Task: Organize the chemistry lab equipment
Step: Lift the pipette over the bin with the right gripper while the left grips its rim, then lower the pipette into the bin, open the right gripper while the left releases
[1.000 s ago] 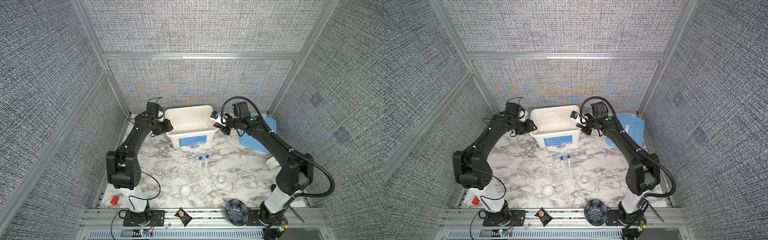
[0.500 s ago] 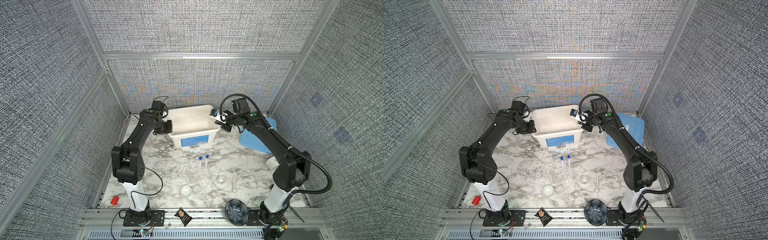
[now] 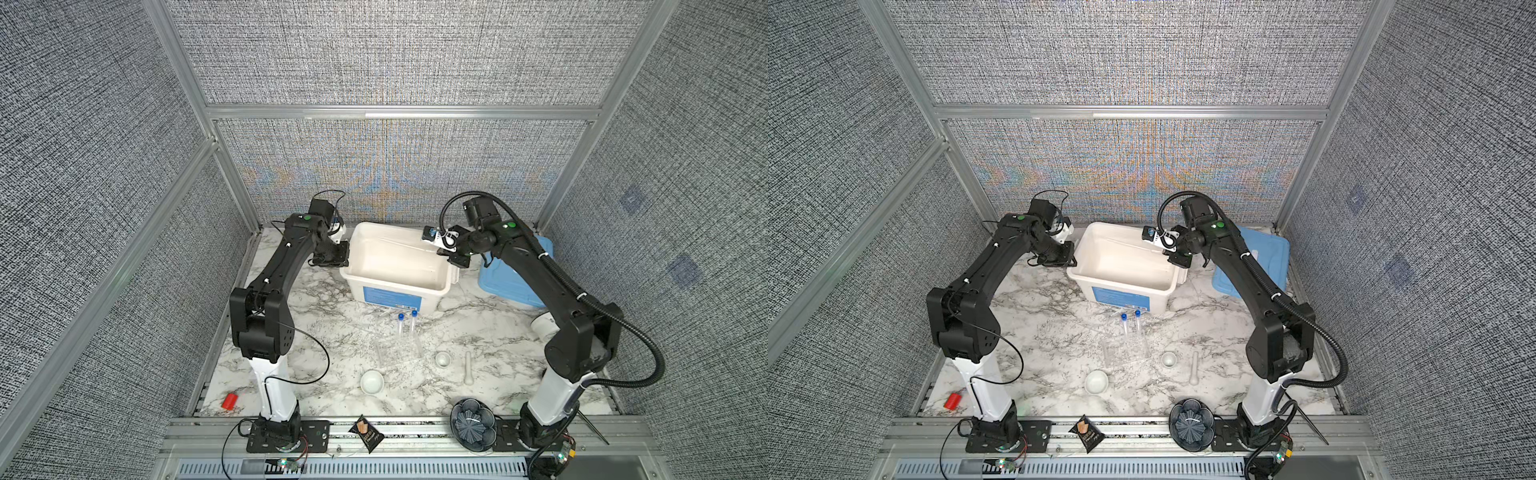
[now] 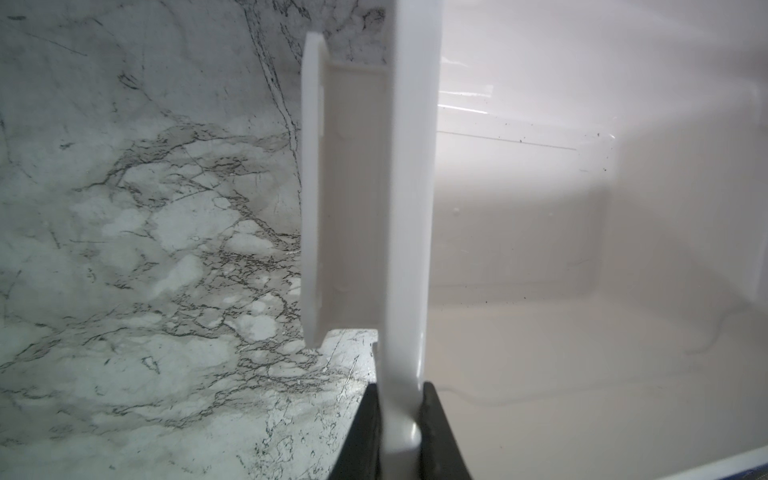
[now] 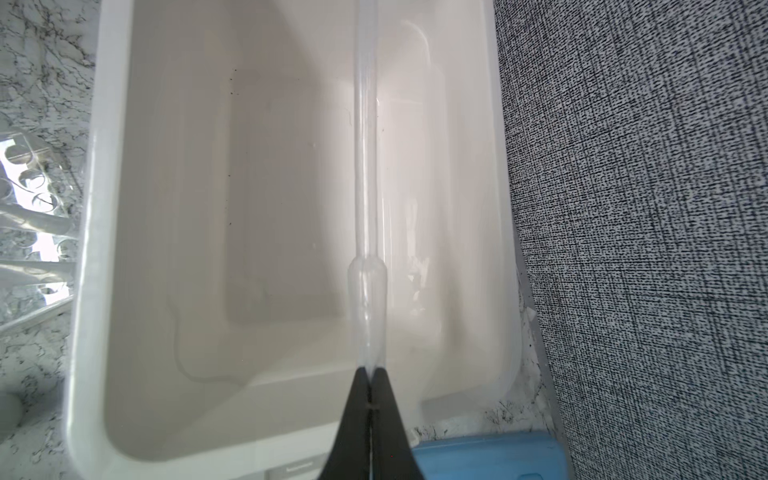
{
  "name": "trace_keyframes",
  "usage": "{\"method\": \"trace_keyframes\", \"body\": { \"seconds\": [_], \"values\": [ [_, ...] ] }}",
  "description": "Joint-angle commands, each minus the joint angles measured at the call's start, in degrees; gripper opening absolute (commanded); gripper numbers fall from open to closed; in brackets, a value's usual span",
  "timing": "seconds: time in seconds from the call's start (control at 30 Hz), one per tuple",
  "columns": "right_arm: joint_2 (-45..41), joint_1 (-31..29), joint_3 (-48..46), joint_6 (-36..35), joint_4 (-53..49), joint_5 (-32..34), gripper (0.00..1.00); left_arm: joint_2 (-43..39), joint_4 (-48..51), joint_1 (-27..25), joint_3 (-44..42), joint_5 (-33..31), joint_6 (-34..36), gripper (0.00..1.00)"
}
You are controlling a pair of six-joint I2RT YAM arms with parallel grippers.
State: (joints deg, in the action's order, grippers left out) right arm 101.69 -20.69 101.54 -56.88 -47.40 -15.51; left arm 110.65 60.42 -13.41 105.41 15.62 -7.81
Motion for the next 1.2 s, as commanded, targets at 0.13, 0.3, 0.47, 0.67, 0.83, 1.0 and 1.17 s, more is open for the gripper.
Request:
{"method": "trace_keyframes", "body": {
  "seconds": [0.13, 0.3, 0.47, 0.67, 0.83, 1.0, 1.17],
  "values": [
    [2.3, -2.2, 0.6, 0.7, -2.4, 2.8, 0.02, -0.6, -1.9, -0.1, -1.4, 4.0, -3.1, 0.18],
    [6.8, -3.9, 3.8, 0.9, -4.1, 4.0, 0.02, -0.7, -3.5, -0.1, -2.3, 6.1, -4.2, 0.24],
    [12.6, -4.7, 7.9, 0.6, -8.8, 7.2, 0.02, -1.9, -5.7, -0.1, -3.7, 10.7, -5.9, 0.33],
    [16.6, -6.5, 11.2, 0.0, -11.8, 7.9, 0.03, -4.5, -9.8, 0.4, -8.3, 13.9, -7.8, 0.42],
    [19.7, -7.4, 13.2, 0.0, -14.5, 7.3, 0.03, -5.0, -11.0, 1.1, -9.9, 14.6, -9.1, 0.45],
    [25.0, -7.5, 17.1, 1.4, -19.2, 7.8, 0.04, -8.0, -17.8, 1.9, -14.6, 17.9, -12.7, 0.5],
    [27.8, -7.5, 17.7, 2.5, -19.6, 6.6, 0.07, -11.7, -20.4, 3.0, -17.4, 16.1, -14.8, 0.51]
  ]
}}
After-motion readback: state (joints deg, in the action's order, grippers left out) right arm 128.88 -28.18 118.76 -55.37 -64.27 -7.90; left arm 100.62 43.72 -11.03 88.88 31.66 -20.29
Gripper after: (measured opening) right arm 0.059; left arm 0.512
